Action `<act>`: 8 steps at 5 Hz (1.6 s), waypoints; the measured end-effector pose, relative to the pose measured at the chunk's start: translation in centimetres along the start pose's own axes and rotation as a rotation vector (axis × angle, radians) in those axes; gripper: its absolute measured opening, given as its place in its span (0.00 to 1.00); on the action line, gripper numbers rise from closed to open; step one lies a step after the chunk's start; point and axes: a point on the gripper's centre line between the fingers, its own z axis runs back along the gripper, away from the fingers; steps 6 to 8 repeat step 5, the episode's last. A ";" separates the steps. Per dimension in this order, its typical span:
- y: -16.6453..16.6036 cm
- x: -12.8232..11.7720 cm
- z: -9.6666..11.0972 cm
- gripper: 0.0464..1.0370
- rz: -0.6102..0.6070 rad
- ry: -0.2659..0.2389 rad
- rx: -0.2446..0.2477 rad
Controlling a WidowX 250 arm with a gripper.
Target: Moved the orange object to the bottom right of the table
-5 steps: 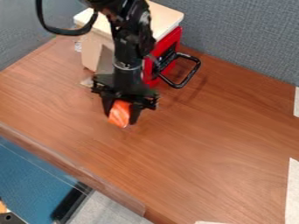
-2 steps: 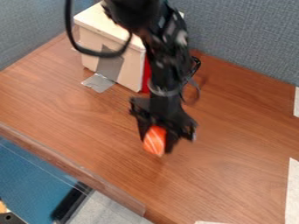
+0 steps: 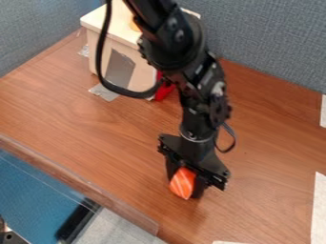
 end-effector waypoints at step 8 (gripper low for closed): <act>-4.1 1.5 9.3 0.96 0.162 -0.125 0.059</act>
